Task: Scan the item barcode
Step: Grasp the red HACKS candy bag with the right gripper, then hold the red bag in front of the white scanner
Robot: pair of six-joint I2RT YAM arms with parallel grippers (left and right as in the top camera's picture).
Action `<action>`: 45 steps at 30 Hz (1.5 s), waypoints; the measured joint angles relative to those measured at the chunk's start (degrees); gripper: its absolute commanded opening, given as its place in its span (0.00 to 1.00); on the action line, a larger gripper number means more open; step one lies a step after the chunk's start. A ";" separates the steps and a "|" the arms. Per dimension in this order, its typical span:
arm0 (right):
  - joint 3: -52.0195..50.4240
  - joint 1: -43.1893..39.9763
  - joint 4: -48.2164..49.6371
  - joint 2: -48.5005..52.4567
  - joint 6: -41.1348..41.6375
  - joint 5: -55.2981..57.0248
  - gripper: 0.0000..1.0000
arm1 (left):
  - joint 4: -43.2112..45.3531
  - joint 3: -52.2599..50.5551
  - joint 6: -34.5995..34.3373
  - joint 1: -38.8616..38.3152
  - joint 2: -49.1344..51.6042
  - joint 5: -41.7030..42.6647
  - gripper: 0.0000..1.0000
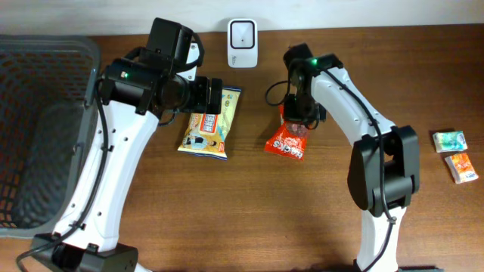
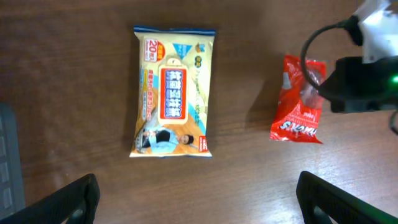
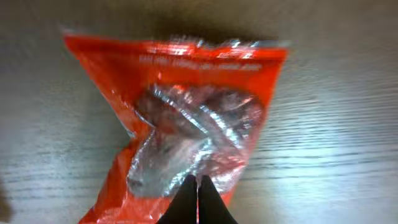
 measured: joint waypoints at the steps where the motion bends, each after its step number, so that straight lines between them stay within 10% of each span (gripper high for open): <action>1: -2.67 0.17 3.93 -0.02 0.02 -1.95 0.04 | -0.11 0.00 -0.02 0.00 0.00 0.00 0.99; 5: -12.92 2.19 20.52 -1.33 0.02 -7.26 0.04 | -0.11 0.00 -0.02 0.00 0.00 0.02 0.99; 7: -10.97 1.53 10.56 -1.40 0.02 -6.34 0.04 | -0.26 0.00 0.00 0.00 0.00 0.02 0.99; 9: -3.21 -1.16 2.45 -1.66 -0.44 -5.11 0.24 | -0.24 0.00 -0.02 0.00 0.00 0.00 0.99; 12: 6.21 -1.92 -7.30 -2.86 -4.48 -4.61 0.84 | -0.24 0.00 -0.02 0.00 0.00 0.02 0.99; 15: 6.47 -1.57 -11.08 -3.96 -7.96 -4.17 0.99 | -0.26 0.00 -0.02 0.00 0.00 0.02 0.99; 26: -18.36 14.03 16.55 -4.00 -6.14 23.85 0.99 | -0.24 0.00 -0.02 0.00 0.00 0.02 0.99; 30: -21.79 14.10 21.11 -4.94 -5.03 27.12 0.45 | -0.26 0.00 0.00 0.00 0.00 0.02 0.99; 33: -22.51 13.38 21.05 -4.94 -4.46 27.74 0.40 | -0.26 0.00 -0.02 0.00 0.00 0.02 0.99; 36: -22.49 8.57 22.03 -5.14 -4.44 27.23 0.04 | -0.26 0.00 0.00 0.00 0.00 0.02 0.99; 41: -16.46 2.05 17.46 -5.60 -4.46 11.98 0.04 | -0.28 0.00 -0.02 0.00 0.00 0.02 0.99; 45: -1.07 -4.37 5.18 -4.44 -14.21 -22.91 0.04 | -0.28 0.00 -0.02 0.00 0.00 0.02 0.99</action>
